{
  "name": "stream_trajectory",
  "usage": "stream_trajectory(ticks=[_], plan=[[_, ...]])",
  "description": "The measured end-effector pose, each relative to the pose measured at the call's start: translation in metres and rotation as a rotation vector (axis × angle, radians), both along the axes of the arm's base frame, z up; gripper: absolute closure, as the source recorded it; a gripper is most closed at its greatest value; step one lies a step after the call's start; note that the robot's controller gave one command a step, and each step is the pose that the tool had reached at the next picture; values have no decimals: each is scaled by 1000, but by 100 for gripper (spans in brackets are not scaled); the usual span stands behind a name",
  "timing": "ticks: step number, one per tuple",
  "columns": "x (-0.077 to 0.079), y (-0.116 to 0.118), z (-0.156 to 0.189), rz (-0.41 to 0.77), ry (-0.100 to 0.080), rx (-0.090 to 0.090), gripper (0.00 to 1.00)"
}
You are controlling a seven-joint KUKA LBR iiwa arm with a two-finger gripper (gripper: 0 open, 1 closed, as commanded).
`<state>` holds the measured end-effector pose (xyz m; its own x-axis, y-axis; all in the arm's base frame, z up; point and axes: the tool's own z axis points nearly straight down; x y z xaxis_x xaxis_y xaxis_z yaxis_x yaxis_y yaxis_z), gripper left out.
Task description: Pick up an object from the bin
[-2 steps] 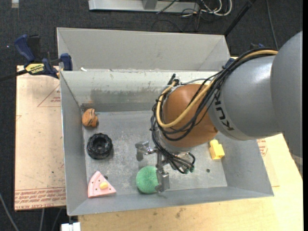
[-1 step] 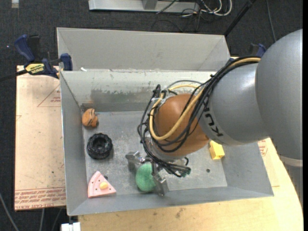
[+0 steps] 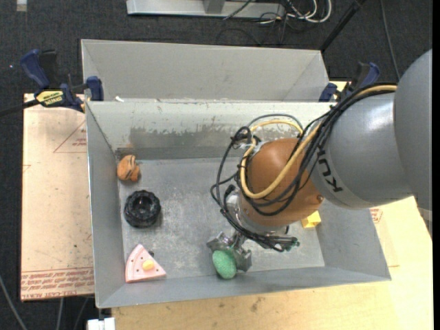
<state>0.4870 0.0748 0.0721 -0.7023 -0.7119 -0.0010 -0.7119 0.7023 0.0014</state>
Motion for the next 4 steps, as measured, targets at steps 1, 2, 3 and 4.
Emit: stream_trajectory(ticks=[1,2,3,4], plan=[[0,0,0,0,0,0,100],[3,-12,54,16,6,0,100],[5,-17,76,13,-1,0,100],[22,0,68,-38,-9,1,100]])
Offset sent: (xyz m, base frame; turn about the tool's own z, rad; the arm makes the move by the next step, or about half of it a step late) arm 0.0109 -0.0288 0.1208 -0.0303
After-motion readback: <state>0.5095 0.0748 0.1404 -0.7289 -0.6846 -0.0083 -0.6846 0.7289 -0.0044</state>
